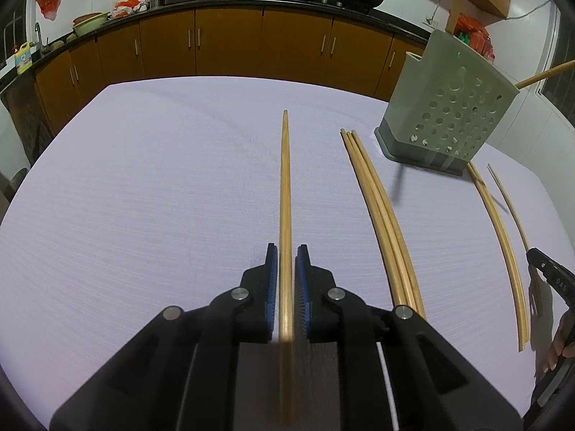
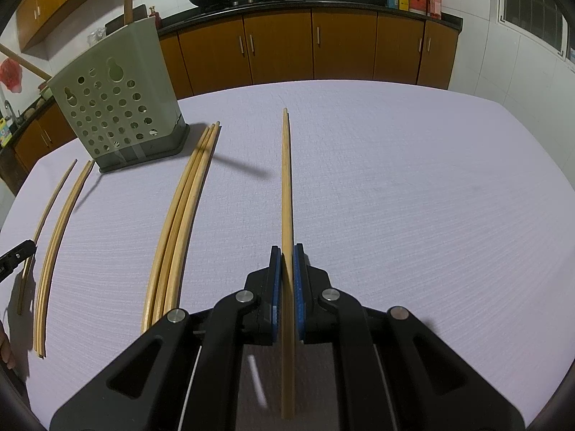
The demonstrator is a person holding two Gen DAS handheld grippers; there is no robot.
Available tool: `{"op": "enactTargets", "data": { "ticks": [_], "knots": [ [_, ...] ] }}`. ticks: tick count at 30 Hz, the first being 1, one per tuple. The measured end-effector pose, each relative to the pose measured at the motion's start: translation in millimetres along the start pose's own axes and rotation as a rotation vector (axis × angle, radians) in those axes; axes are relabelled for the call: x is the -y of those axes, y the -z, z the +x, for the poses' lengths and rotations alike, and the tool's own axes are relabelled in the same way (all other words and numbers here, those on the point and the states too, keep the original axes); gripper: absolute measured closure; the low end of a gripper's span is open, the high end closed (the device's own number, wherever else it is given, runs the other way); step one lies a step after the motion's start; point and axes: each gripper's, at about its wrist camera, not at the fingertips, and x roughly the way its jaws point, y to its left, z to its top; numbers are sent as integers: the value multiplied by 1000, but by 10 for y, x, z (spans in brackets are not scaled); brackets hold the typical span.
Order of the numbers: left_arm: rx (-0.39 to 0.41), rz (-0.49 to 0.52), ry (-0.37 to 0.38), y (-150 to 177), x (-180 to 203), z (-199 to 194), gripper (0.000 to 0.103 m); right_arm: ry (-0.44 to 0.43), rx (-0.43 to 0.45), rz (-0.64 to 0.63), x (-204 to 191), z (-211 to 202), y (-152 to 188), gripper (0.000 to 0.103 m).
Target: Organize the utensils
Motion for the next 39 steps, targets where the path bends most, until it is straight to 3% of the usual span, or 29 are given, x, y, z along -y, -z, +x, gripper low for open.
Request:
{"op": "enactTargets", "data": {
  "ticks": [8,39],
  "knots": [
    [-1,23,0,2,34,0,84,0,0,0,-2,2,0,95],
    [0,25,1,1,18,-3,84,-1,1,2,-4,8,-1,95]
  ]
}}
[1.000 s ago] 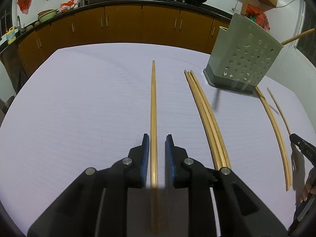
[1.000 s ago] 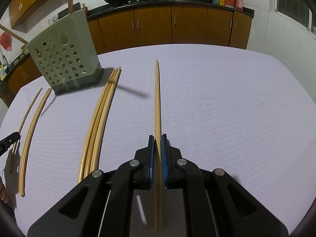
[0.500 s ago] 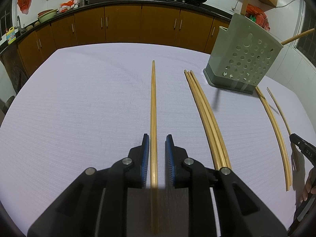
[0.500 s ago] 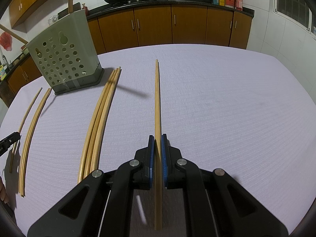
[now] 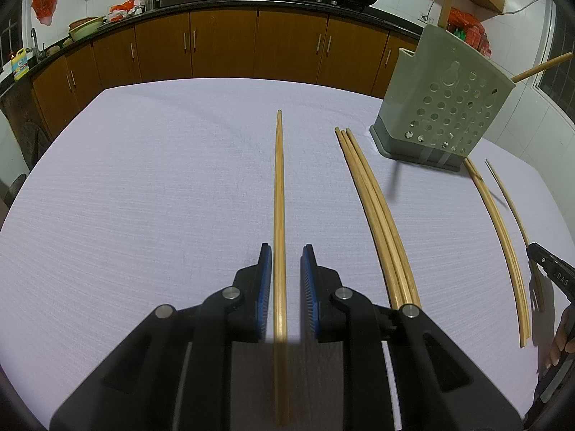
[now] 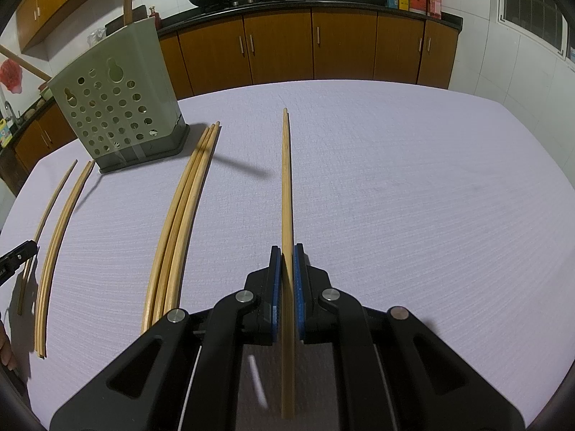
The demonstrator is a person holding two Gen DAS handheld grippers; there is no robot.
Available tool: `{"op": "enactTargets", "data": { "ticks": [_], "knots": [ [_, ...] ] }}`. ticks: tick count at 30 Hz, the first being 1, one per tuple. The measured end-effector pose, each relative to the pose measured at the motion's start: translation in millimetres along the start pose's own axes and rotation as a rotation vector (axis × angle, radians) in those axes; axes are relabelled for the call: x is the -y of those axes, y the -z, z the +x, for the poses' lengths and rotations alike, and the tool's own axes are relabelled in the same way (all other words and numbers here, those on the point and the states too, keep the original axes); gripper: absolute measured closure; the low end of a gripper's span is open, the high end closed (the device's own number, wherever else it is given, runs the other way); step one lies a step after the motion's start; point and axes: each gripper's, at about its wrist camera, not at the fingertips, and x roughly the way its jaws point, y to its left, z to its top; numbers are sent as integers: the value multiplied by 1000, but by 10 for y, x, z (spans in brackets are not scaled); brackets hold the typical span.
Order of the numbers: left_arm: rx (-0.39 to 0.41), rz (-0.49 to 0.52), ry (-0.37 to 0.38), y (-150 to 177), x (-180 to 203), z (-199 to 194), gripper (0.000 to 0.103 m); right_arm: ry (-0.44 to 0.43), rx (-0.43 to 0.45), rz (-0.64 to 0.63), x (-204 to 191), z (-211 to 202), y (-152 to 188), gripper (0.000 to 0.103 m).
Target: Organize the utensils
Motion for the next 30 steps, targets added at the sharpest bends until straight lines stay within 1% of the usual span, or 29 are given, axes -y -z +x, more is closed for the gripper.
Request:
{"op": "enactTargets", "data": {
  "ticks": [14,19,20,23,25,27,30],
  "knots": [
    [1,1,-1,0,-1,-4,84,-3,1,2,4,4,-1,95],
    [-5,51,-32,98,58,-70,84,-4,-3,-10,-8,-54,49,95],
    [-5,54,-32,112,61,-85,85,-6,-2,-13,-13,-73,74,95],
    [-7,47,-40,139,38,-107,94,-20,-2,-10,-6,-106,111,95],
    [-6,39,-30,134,6,-112,95,-25,-1,-5,3,-107,110,95],
    [-3,56,-41,135,17,-123,95,-23,-3,-9,5,-117,97,96],
    [42,68,-36,101,16,-272,95,-30,56,-10,14,-282,38,96]
  ]
}}
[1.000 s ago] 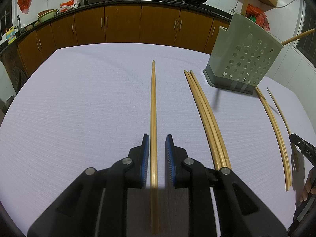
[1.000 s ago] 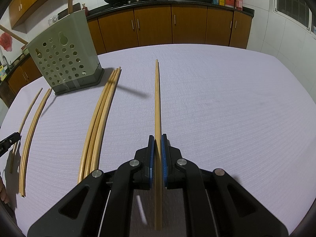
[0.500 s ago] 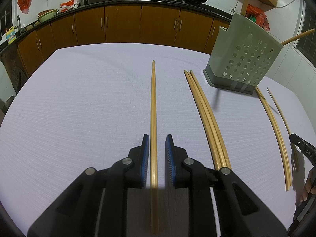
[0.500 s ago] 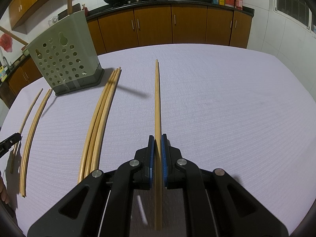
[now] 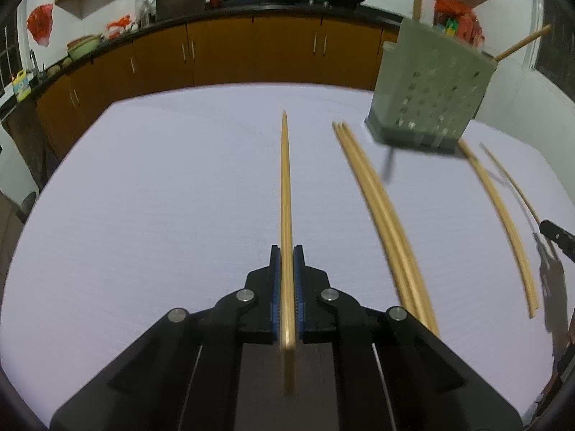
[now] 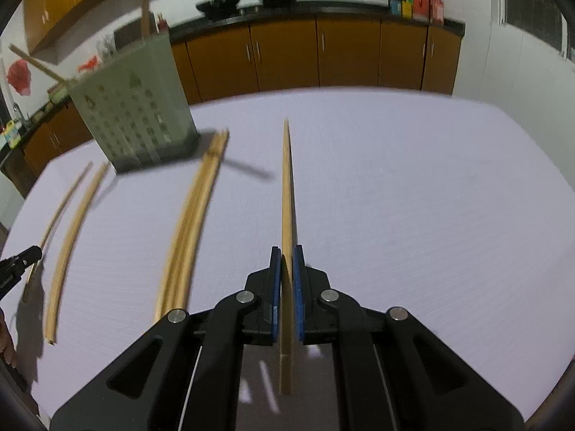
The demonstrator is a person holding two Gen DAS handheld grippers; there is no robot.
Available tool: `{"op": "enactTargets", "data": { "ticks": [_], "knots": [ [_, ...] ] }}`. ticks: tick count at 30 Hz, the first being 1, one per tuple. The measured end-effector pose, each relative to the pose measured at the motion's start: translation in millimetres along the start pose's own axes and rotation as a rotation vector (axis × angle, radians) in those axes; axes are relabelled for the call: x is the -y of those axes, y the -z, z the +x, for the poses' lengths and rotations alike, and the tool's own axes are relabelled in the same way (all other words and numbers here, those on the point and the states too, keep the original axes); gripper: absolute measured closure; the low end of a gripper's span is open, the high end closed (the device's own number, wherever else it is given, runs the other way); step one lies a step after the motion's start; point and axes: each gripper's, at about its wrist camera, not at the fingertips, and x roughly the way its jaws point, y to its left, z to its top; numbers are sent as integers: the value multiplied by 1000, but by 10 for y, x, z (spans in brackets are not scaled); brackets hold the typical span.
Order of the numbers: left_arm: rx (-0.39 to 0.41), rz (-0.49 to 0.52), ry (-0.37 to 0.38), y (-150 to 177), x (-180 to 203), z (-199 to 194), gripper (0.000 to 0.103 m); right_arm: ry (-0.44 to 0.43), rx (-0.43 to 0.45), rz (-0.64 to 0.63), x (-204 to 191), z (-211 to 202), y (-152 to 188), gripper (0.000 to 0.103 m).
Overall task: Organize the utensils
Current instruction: 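Lift the chopsticks upright with both grippers and carry them above the holder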
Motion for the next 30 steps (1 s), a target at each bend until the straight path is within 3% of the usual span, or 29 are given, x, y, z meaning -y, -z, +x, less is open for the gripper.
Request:
{"op": "enactTargets", "data": {
  "ticks": [9,13,22,30],
  "knots": [
    [269,-43,45,-458,-99,-830,95,-16,232,12,-10,-641,-452,96],
    [365,-64,58,-697,-121,-1096,95,-24,296,7,-48,-777,-600,96],
    [426,-67,85,-982,-115,-1342,95,-54,373,5,-122,-989,-889,96],
    [508,2,222,-1195,201,-1841,95,-252,523,-6,-353,-1596,-1317,96]
  ]
}}
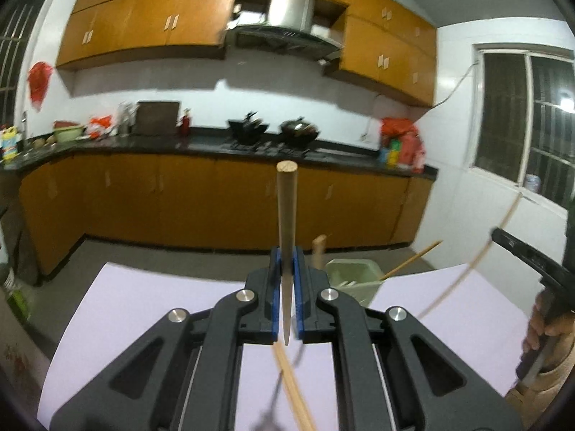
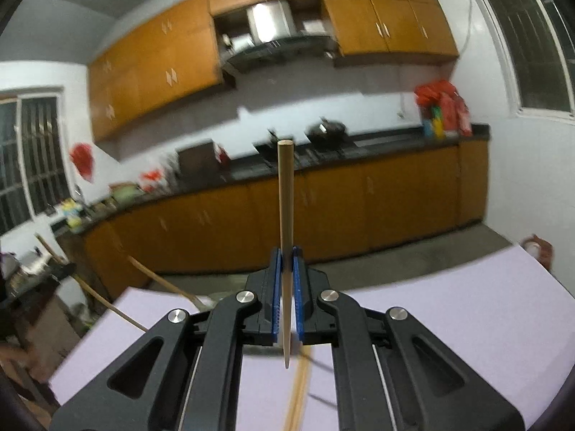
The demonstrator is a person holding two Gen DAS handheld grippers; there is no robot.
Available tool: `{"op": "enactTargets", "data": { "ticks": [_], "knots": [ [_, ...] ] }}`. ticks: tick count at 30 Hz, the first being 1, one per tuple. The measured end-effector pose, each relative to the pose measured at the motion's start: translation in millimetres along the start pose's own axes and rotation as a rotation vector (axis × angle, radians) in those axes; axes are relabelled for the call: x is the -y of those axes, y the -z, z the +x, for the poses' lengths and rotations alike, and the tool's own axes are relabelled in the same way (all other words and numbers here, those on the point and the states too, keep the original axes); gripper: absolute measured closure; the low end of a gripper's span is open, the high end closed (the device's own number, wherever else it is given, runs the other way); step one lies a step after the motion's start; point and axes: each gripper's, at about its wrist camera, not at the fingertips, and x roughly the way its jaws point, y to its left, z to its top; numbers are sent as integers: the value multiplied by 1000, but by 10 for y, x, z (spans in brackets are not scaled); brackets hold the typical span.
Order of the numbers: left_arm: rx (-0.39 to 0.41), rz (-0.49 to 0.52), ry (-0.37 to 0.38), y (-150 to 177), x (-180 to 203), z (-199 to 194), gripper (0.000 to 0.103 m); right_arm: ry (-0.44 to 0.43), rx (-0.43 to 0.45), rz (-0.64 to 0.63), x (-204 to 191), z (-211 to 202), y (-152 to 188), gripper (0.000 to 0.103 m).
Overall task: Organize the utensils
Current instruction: 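Lift the chopsticks upright with both grippers and carry them above the holder, then open both grippers to drop the chopsticks into the green holder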
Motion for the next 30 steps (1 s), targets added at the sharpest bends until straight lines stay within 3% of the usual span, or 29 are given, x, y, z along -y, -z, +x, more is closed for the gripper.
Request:
{"op": "enactTargets", "data": {
  "ticks": [7,12,20,26,27,29,30],
  "knots": [
    [127,-26,59,-371,313,87,95,-47,120,-8,-286,138,-255,96],
    [199,-20,37,-575,456,338,95,-24,154,-39,-400,397,-220,96],
    [81,-19,41,-285,411,901,95,-8,39,-13,-318,852,78,96],
    [4,-56,50,-89,294,1135,95,-17,-34,12,-291,904,176,94],
    [1,-60,48,-75,272,1141,94,-14,-36,11,-294,891,172,93],
    [0,-66,47,-64,256,1142,92,-12,-32,9,-299,853,149,72],
    [2,-67,44,-59,254,1125,90,-9,-21,8,-304,801,132,67]
  ]
}}
